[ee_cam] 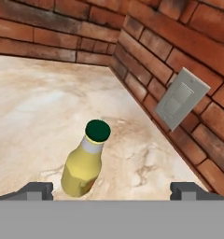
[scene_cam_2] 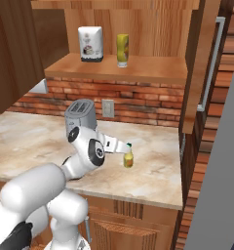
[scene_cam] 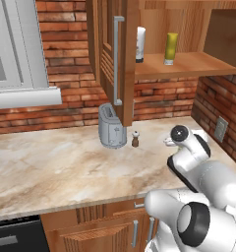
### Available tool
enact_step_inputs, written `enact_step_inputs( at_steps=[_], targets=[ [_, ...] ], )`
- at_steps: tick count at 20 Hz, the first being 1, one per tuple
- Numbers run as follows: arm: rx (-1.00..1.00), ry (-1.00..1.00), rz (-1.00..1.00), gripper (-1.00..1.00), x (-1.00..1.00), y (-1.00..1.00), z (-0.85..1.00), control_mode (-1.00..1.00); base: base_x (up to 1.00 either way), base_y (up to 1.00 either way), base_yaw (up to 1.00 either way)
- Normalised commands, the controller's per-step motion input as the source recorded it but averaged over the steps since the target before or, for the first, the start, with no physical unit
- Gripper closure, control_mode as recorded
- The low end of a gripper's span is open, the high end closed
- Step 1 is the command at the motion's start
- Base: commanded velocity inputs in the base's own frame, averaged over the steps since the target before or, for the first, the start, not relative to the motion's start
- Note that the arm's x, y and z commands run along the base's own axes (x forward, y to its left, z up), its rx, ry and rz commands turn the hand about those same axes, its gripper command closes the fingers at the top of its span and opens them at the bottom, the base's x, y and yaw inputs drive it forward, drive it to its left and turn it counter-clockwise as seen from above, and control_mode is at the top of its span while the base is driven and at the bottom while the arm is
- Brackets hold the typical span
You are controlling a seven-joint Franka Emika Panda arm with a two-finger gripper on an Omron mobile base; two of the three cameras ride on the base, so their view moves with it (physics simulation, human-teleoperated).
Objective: Pick the mustard and mustard from the counter and place them in the cabinet.
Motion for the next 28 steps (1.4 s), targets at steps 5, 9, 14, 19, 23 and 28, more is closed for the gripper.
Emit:
enact_step_inputs(
  at_steps=[5,9,14,19,23,28],
  targets=[
    [0.00,-0.02,0.00,-1.00,0.10,-0.07,-0.21,-1.00,0.00,0.00,0.00],
    [0.00,-0.02,0.00,-1.00,0.11,-0.06,-0.18,-1.00,0.00,0.00,0.00],
    [0.01,-0.03,0.00,-1.00,0.13,0.00,-0.11,-1.00,0.00,0.00,0.00],
    [0.02,-0.04,0.00,-1.00,0.16,0.00,-0.13,-1.00,0.00,0.00,0.00],
    [0.03,-0.04,0.00,-1.00,0.15,-0.01,-0.15,-1.00,0.00,0.00,0.00],
    [0.02,-0.05,0.00,-1.00,0.19,-0.02,-0.14,-1.00,0.00,0.00,0.00]
  ],
)
